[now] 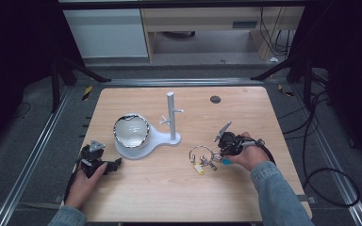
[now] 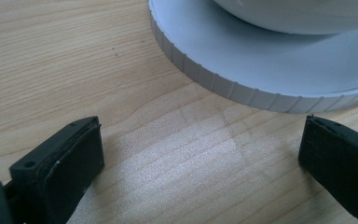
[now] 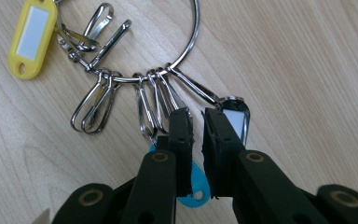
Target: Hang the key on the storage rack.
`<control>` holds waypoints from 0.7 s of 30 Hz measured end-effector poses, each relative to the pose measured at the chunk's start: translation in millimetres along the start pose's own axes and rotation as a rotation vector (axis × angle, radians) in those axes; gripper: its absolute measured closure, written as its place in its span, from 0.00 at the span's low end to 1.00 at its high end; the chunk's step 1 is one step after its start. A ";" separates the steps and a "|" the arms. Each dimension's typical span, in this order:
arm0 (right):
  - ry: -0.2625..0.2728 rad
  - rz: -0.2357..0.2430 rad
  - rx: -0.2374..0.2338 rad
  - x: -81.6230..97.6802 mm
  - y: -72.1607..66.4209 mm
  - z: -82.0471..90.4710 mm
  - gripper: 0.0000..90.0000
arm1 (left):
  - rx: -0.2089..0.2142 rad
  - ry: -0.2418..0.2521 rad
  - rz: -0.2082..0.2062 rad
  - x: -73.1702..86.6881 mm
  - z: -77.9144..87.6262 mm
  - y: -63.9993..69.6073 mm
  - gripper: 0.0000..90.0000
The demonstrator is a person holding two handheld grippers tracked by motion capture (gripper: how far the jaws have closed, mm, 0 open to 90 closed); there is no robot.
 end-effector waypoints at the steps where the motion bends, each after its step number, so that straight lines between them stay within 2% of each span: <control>1: 0.000 0.000 0.000 0.0 0.0 0.0 0.91 | 0.000 0.000 0.000 0.0 0.0 0.0 0.00; 4: -0.027 0.029 -0.015 -1.5 -2.8 -5.6 0.87 | 0.000 0.000 0.000 0.0 0.0 0.0 0.00; 9: -0.054 0.059 -0.031 -3.0 -5.3 -12.4 0.88 | 0.000 0.000 0.000 0.0 0.0 0.0 0.00; 12: -0.081 0.063 -0.045 -4.3 -7.8 -16.4 0.90 | 0.000 0.000 0.000 0.0 0.0 0.0 0.00; 15: -0.084 0.067 -0.054 -7.0 -8.0 -18.0 0.90 | 0.000 0.000 0.000 0.0 0.0 0.0 0.00; 18: -0.121 0.058 -0.088 -10.7 -8.6 -20.6 0.96 | 0.000 0.000 0.000 0.0 0.0 0.0 0.00; 21: -0.150 0.041 -0.104 -12.8 -8.2 -21.9 0.98 | 0.000 0.000 0.000 0.0 0.0 0.0 0.00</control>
Point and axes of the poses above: each handheld gripper's, and its own axes: z roughly backward along the jaws, x roughly out of its underside, y roughly to its right, the point moved 6 cm from there along -z, roughly forward along the jaws, and after that the axes turned 15 degrees about y, right-handed, at the moved point
